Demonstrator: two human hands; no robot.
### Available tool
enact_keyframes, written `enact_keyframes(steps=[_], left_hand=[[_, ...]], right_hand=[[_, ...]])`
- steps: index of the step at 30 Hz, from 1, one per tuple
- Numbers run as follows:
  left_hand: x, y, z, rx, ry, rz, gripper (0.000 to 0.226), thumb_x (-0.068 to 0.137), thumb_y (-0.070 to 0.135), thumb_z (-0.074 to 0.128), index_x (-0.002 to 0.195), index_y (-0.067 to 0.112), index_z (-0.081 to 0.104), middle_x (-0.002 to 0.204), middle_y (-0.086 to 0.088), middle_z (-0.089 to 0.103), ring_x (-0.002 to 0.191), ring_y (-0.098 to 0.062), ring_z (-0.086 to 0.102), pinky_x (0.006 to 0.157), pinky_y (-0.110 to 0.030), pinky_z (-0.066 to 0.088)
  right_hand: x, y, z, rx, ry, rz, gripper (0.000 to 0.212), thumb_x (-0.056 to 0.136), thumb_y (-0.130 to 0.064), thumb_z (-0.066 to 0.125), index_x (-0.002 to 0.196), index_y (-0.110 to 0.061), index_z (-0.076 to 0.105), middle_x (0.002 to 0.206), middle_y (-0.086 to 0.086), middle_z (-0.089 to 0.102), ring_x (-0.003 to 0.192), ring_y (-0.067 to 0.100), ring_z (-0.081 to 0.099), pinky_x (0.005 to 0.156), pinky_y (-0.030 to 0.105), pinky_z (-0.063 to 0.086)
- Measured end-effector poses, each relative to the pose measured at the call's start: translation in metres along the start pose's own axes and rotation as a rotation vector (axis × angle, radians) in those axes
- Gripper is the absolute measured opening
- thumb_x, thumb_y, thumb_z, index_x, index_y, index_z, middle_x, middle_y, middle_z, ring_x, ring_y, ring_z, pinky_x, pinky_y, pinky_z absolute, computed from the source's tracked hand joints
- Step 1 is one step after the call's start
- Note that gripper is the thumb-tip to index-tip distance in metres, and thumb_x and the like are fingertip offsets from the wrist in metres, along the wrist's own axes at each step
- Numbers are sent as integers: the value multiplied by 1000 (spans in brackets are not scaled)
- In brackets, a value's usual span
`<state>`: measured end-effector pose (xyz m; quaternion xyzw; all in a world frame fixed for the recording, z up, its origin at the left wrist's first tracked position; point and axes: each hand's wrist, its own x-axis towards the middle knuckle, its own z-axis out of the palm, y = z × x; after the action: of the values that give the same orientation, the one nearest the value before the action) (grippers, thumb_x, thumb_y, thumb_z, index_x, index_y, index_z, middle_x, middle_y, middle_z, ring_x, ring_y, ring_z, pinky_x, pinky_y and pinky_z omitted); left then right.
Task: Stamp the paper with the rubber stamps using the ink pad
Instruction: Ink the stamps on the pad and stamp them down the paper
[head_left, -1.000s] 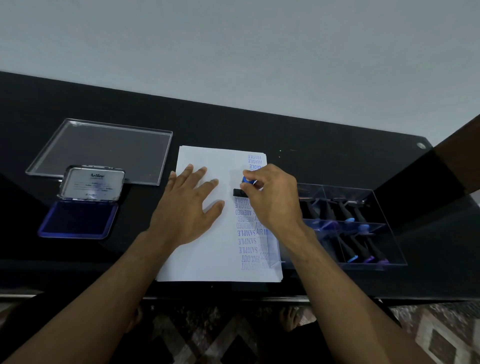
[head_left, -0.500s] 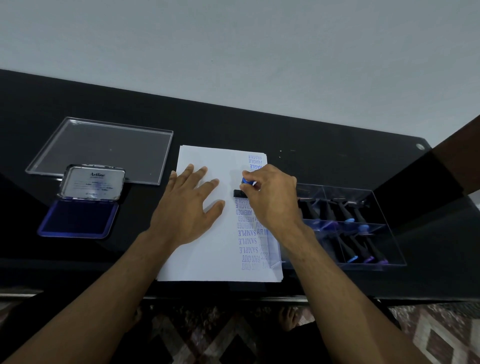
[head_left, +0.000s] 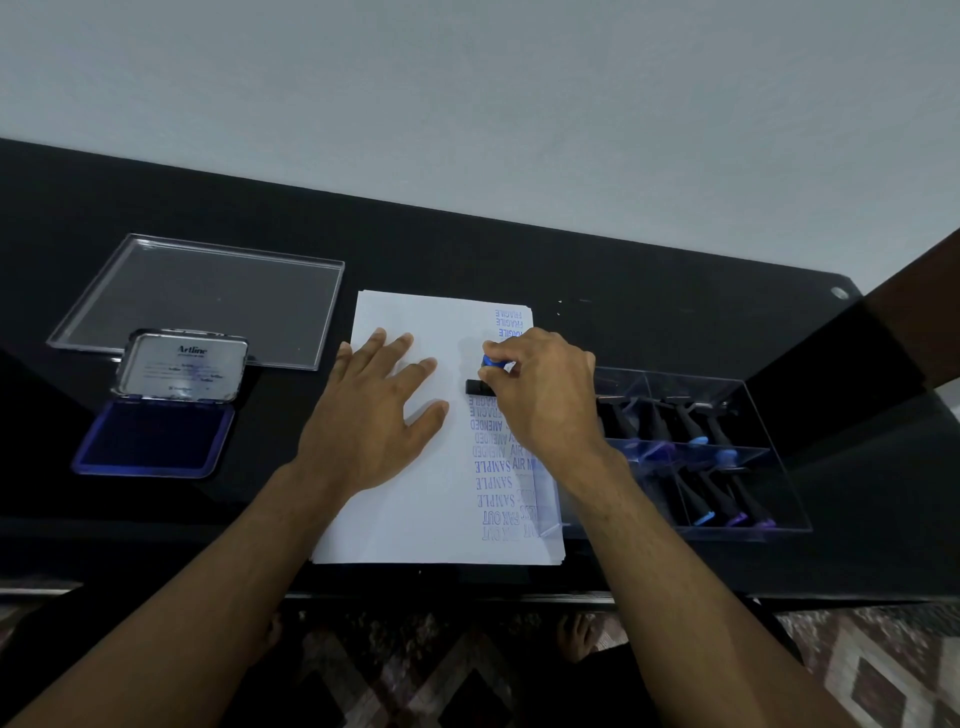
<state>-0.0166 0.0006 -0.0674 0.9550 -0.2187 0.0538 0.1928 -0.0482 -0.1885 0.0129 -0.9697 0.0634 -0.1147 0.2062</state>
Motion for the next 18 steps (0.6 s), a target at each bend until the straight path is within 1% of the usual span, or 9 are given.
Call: enact_keyframes(steps=[5, 10, 15, 18], left_hand=[[0, -1, 1, -5, 6, 2, 76, 92, 73, 22, 146, 28, 52, 162, -3, 33, 154, -25, 19, 124, -55, 13], [0, -1, 1, -1, 9, 7, 74, 92, 72, 24, 146, 28, 52, 162, -3, 33, 154, -25, 19, 124, -54, 12], [0, -2, 1, -4, 12, 13, 73, 93, 71, 26, 146, 28, 52, 162, -3, 33, 154, -25, 19, 124, -54, 12], [0, -3, 1, -2, 8, 14, 73, 93, 71, 26, 146, 28, 51, 162, -3, 33, 154, -25, 18, 124, -54, 12]], right_hand=[[2, 0, 0, -10, 5, -5, 20, 90, -28, 70, 110, -28, 75, 107, -8, 70, 95, 12, 61, 92, 39, 36], [3, 0, 2, 6, 17, -3, 18, 89, -26, 71, 107, -28, 76, 104, -8, 70, 93, 13, 62, 93, 42, 38], [0, 1, 2, 1, 19, -20, 18, 89, -25, 71, 106, -26, 76, 105, -8, 71, 94, 13, 62, 93, 41, 37], [0, 1, 2, -4, 21, -23, 18, 89, -24, 71, 107, -25, 76, 106, -7, 71, 100, 13, 61, 94, 41, 36]])
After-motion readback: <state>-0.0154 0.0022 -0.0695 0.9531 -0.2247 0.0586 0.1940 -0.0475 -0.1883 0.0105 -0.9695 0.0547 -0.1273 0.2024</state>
